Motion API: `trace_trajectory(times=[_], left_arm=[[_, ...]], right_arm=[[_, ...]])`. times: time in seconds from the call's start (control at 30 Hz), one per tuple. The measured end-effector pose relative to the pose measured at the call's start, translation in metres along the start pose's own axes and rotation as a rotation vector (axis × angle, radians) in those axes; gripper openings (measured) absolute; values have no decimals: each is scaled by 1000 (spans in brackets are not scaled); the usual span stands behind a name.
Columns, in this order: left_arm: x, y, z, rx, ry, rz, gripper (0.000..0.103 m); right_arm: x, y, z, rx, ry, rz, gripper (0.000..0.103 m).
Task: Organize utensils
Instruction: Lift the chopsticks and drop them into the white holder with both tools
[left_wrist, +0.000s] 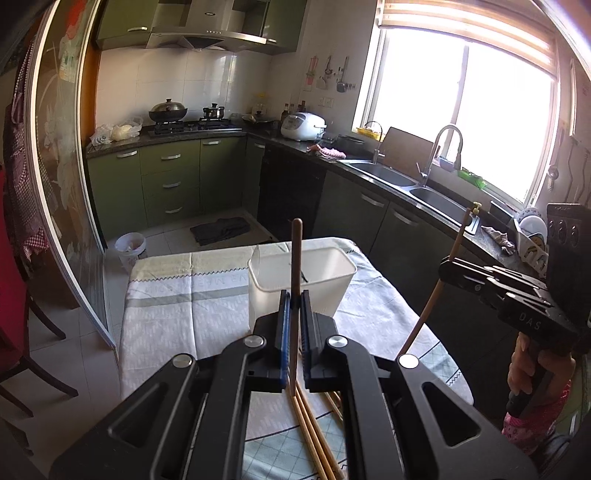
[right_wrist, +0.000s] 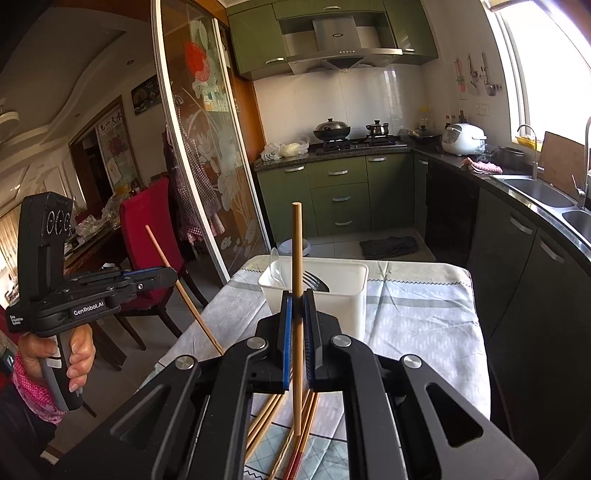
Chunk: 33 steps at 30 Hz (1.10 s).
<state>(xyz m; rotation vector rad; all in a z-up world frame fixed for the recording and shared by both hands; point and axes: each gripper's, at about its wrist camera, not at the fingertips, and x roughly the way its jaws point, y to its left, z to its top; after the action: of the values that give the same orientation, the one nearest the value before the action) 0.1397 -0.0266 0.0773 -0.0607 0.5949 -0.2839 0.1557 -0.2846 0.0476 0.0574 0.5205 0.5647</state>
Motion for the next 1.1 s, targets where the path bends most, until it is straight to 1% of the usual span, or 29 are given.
trace_trajectory(times=[0.2, 0.3, 0.4, 0.5, 0.6, 0.7, 0.83, 1.0, 1.1], left_arm=[[-13, -19, 59, 55, -120, 19, 5], [-10, -25, 84, 64, -170, 32, 5], [3, -29, 98, 73, -205, 68, 5], [25, -28, 104, 68, -197, 86, 5], [54, -22, 102, 48, -158, 88, 5], [80, -12, 92, 32, -123, 101, 5], [106, -4, 74, 27, -59, 113, 5], [120, -3, 50, 40, 5, 110, 5], [124, -4, 40, 41, 30, 102, 5]], right_arm=[[-3, -2, 47, -3, -51, -1, 7], [-6, -2, 75, -13, -104, -16, 7], [-6, -2, 101, -29, -161, -48, 7], [5, -8, 123, -31, -203, -91, 7], [29, -18, 132, -28, -217, -129, 7], [65, -34, 128, -2, -174, -136, 7], [107, -44, 101, 19, -81, -128, 7], [137, -51, 64, 32, -10, -129, 7], [147, -51, 47, 24, 22, -132, 7]])
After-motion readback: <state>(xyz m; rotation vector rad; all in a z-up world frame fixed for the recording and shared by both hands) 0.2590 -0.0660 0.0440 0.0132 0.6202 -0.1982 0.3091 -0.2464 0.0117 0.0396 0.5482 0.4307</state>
